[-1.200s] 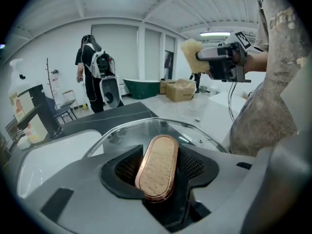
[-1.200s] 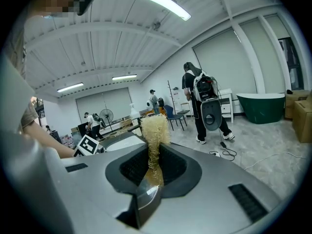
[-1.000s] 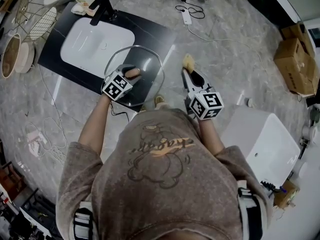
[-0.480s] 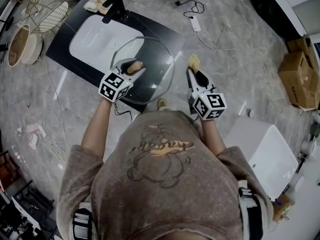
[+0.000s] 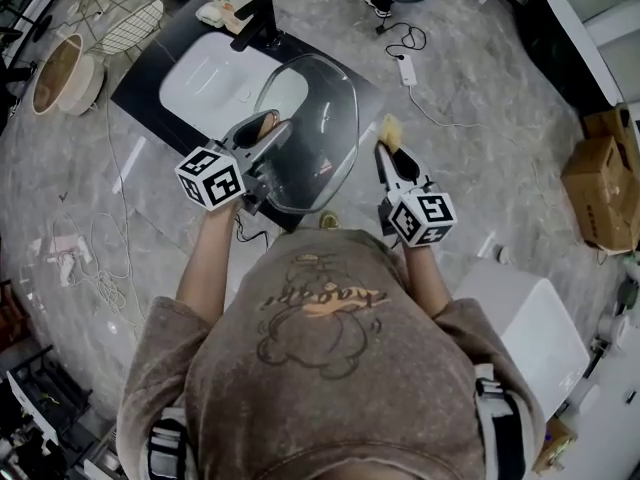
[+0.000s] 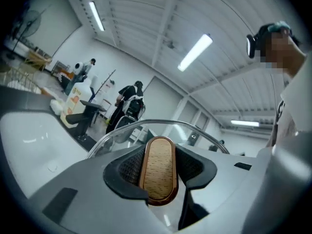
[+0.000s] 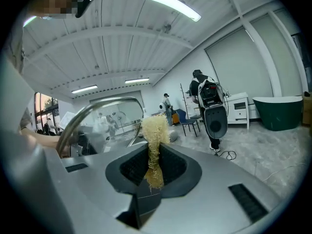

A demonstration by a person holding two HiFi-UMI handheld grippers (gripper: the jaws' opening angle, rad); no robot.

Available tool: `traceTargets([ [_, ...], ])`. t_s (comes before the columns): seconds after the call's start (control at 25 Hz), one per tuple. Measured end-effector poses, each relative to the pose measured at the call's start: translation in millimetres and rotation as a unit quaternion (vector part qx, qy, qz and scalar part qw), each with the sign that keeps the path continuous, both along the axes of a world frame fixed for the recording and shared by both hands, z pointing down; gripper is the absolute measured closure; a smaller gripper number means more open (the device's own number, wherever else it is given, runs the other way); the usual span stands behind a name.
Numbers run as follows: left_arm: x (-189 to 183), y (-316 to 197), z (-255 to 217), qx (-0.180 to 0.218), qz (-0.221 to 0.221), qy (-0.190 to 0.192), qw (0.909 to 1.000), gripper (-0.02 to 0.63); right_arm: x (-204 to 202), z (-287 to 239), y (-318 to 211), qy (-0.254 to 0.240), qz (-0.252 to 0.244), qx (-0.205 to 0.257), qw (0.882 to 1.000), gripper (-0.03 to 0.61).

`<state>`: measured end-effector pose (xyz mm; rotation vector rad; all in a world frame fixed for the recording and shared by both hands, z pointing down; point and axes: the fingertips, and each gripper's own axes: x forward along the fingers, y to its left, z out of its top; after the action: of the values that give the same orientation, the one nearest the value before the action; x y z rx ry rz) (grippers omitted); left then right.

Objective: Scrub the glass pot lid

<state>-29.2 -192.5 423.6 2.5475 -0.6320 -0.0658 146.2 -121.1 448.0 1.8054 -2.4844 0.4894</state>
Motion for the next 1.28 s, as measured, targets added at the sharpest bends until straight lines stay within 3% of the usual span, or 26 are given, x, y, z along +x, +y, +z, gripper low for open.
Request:
traceTargets([
  [0.12,-12.4,0.6,-11.8,-0.04,-0.027,0.083,0.9954,0.431,-15.5,-7.5,-5.4,-0.001,-0.029,0.008,1.0,0.529],
  [0.28,-23.0,3.1,-14.2,-0.074,-0.051,0.158,0.9834,0.431,-39.3,-13.2,-10.6,0.003,-0.066,0.016,0.998,0.529],
  [0.36,-25.9,5.2,-12.7,-0.104,-0.066,0.194,0.9732,0.431,-50.6,-15.8,-12.0,0.004,-0.083,0.019,0.996,0.529],
  [0.52,-29.5,9.8,-8.3,-0.165,-0.085,0.276,0.9429,0.433,-71.3,-24.8,-14.2,0.007,-0.118,0.029,0.993,0.529],
  [0.6,-30.0,11.3,-10.4,-0.168,-0.084,0.289,0.9387,0.433,-82.2,-33.1,-16.3,0.018,-0.138,0.041,0.989,0.529],
  [0.88,-24.6,14.9,-16.8,-0.17,-0.07,0.295,0.9376,0.433,-119.4,-73.2,-33.3,0.07,-0.211,0.106,0.969,0.529],
  [1.28,-16.7,22.1,-31.4,-0.182,-0.037,0.323,0.9279,0.433,-137.1,-104.4,-57.8,0.094,-0.23,0.151,0.957,0.529],
])
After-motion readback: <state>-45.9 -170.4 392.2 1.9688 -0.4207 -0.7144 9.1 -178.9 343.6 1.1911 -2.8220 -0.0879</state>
